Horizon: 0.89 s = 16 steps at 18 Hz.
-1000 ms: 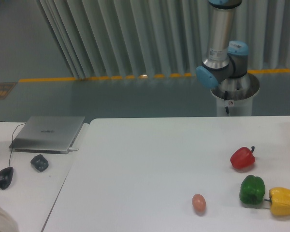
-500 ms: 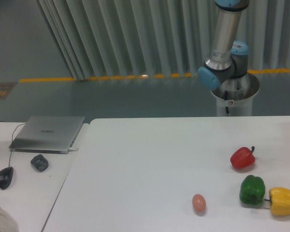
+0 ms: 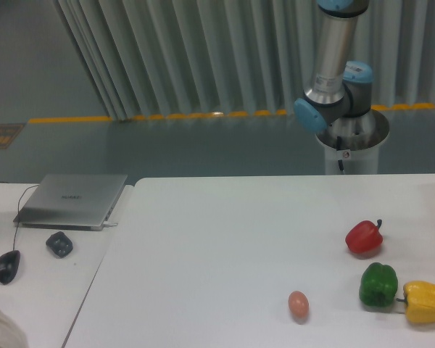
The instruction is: Place the triangular bread in the basket
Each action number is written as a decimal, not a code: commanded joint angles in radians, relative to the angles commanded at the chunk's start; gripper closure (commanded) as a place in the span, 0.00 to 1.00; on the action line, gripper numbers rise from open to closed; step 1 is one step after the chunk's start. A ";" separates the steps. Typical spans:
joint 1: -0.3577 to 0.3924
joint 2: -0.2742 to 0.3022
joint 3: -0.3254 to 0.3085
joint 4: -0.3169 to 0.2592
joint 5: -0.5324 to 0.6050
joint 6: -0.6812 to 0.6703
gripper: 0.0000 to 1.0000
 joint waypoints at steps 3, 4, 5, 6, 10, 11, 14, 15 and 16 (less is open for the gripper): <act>-0.052 -0.002 0.003 -0.002 0.002 -0.055 0.00; -0.063 -0.002 0.003 -0.002 0.003 -0.074 0.00; -0.071 -0.002 0.003 -0.002 0.003 -0.084 0.00; -0.084 -0.003 0.003 -0.002 0.003 -0.089 0.00; -0.104 -0.003 0.003 -0.002 0.002 -0.097 0.00; -0.108 -0.005 0.003 -0.002 0.002 -0.098 0.00; -0.118 -0.008 0.003 -0.002 -0.002 -0.101 0.00; -0.124 -0.011 0.003 -0.002 -0.002 -0.107 0.00; -0.129 -0.014 0.003 -0.002 -0.003 -0.126 0.00</act>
